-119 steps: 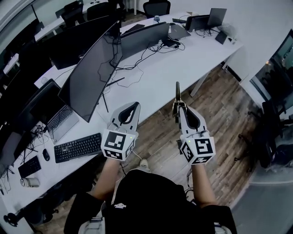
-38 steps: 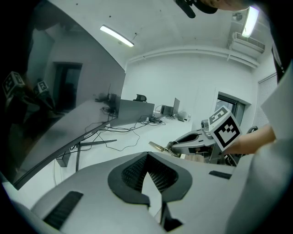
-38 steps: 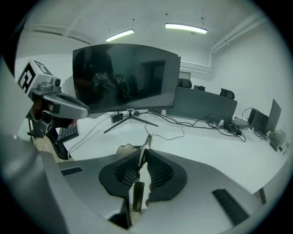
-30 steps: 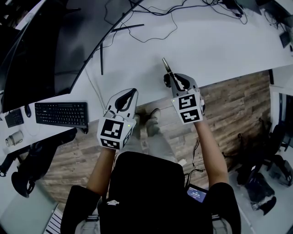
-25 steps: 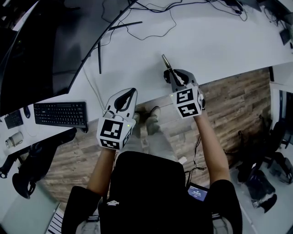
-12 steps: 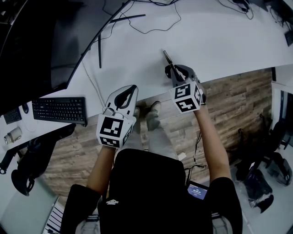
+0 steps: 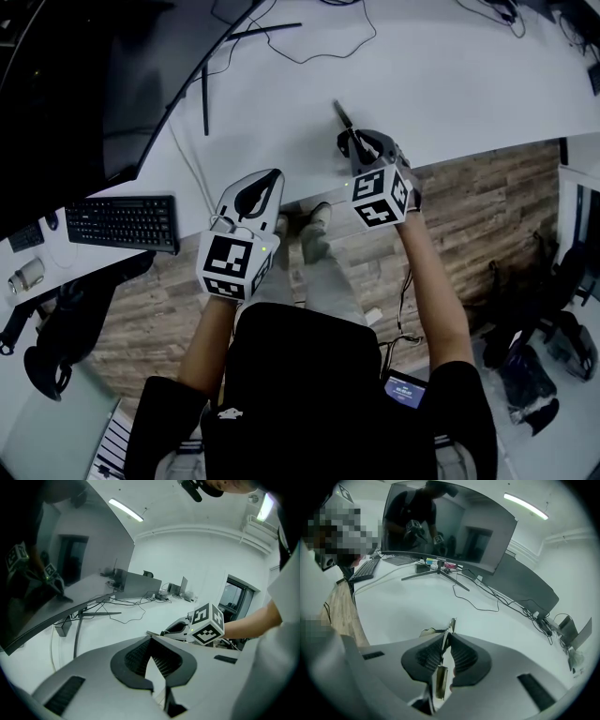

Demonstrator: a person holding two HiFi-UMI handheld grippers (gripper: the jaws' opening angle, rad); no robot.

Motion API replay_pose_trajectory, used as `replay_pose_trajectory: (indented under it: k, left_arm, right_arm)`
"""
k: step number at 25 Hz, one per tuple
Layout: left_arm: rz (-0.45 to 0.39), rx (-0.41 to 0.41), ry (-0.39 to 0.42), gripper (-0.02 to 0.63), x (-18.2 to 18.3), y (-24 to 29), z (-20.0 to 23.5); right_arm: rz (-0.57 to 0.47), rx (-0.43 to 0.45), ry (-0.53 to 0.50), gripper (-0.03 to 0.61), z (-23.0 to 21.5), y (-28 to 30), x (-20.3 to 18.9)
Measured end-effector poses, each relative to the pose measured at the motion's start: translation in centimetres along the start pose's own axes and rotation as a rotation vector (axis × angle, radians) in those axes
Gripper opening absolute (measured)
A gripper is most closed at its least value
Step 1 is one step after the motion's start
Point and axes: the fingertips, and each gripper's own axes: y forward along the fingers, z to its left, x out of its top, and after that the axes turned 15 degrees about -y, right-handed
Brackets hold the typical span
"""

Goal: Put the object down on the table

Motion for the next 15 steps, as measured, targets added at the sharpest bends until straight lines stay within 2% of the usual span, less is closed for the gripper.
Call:
replay_pose_trajectory:
  k: [15]
  left_arm:
    - [0.009,0.003,0.003,0.014,-0.17,0.04,0.53]
  right_arm:
    - [-0.012,-0.051,-0.003,0.049,0.47,0.51,0.02]
